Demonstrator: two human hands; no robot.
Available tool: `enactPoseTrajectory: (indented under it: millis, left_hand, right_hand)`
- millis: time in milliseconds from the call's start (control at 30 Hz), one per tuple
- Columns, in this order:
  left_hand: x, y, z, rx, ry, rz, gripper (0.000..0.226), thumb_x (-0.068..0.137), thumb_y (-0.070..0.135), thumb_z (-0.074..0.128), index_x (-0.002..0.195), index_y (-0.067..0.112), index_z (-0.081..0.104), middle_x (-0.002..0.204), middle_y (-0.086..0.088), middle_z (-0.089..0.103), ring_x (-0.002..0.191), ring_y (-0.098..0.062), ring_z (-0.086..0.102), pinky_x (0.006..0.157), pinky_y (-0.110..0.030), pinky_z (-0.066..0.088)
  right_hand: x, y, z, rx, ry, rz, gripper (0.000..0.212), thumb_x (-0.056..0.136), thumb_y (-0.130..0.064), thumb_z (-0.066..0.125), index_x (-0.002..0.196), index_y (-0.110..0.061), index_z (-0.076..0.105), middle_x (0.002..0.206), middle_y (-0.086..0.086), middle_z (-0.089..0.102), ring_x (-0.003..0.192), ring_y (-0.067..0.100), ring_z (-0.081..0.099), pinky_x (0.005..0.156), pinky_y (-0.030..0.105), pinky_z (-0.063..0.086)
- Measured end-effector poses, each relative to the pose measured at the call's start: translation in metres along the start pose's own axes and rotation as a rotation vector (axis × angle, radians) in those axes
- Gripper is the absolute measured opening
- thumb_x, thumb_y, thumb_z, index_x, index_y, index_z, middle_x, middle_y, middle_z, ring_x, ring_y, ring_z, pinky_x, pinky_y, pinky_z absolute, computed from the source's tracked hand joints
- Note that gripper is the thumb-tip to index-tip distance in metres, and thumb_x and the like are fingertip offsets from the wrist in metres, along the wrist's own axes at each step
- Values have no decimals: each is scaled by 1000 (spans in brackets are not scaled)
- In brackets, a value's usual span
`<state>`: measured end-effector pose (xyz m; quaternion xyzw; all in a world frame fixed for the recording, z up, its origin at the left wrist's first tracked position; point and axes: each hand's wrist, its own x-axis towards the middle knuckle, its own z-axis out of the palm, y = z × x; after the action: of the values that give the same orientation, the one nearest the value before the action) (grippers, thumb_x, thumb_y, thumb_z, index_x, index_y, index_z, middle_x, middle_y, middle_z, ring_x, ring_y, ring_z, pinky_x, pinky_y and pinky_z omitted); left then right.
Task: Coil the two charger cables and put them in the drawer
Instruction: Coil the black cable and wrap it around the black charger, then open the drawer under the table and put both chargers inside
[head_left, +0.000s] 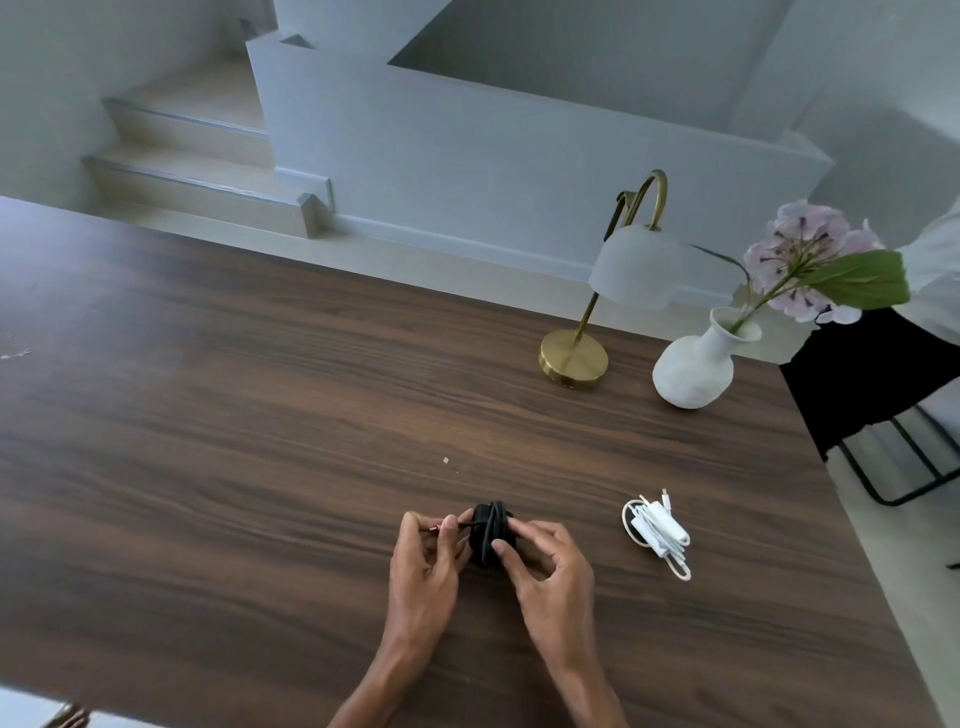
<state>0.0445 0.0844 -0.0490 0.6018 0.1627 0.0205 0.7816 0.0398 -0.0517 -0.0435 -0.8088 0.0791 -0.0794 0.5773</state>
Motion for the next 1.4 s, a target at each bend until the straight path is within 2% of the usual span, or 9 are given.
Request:
enactPoseTrajectory:
  millis: [300,500,700,867,1000,1100,1200,1300,1400]
  left_hand:
    - [4,-5,-1,-81,18,-67,20,102,14,46,87,1,44,104,-25,74,104,-32,74,77,-27,63]
    - [5,2,-3,41,-57,11,17,102,8,48,88,0,46,103,-16,78,102,-27,76,81,-33,64]
    - [3,1,-6,249,-121,93,15,90,4,70,95,12,58,100,-3,80,97,-16,77,88,-39,60]
    - [-4,6,-7,284,-111,108,31,84,8,78,100,28,61,100,-3,78,99,-21,76,89,-31,60]
    - [-7,19,-4,634,5,228,48,84,35,78,123,44,51,124,10,65,116,-10,64,96,-36,54]
    - [-16,23,10,821,-30,383,62,86,46,70,140,41,42,151,4,47,146,-16,37,113,-43,42]
    - [-14,12,29,1139,-173,480,73,89,62,55,152,34,32,164,-8,27,156,-27,8,127,-45,12]
    - [-8,2,44,1392,-218,403,64,97,53,46,154,30,29,167,-13,17,156,-34,4,127,-43,6]
    - [-3,-8,40,1495,-201,443,43,98,30,52,140,22,49,163,-11,29,153,-34,21,124,-43,23]
  right_hand:
    - [-1,13,2,-71,33,-64,31,82,-12,80,108,-28,77,110,-9,65,104,11,69,93,32,58]
    - [-7,11,2,24,52,-59,40,82,-9,79,104,-41,71,110,-4,67,102,5,70,86,12,54]
    - [-6,5,-16,5,42,-62,33,80,-8,81,105,-28,75,107,-7,68,93,9,72,80,23,60]
    - [12,2,-62,-149,268,-131,26,84,-11,77,106,-25,74,100,-4,66,91,11,67,80,28,58]
    - [32,22,-105,-427,438,-130,37,80,-19,80,116,-22,70,107,4,62,102,23,59,91,34,49]
    - [48,43,-121,-587,318,-28,59,76,-40,81,130,-27,61,120,7,60,116,23,53,102,39,44]
    - [54,51,-117,-618,203,16,66,74,-45,82,134,-29,58,129,11,54,122,28,54,104,46,47]
    - [54,51,-113,-605,160,0,56,77,-32,82,129,-26,63,126,13,57,120,32,58,101,42,49]
    - [46,50,-107,-591,162,5,49,81,-22,77,128,-28,63,120,11,58,114,33,58,95,40,51]
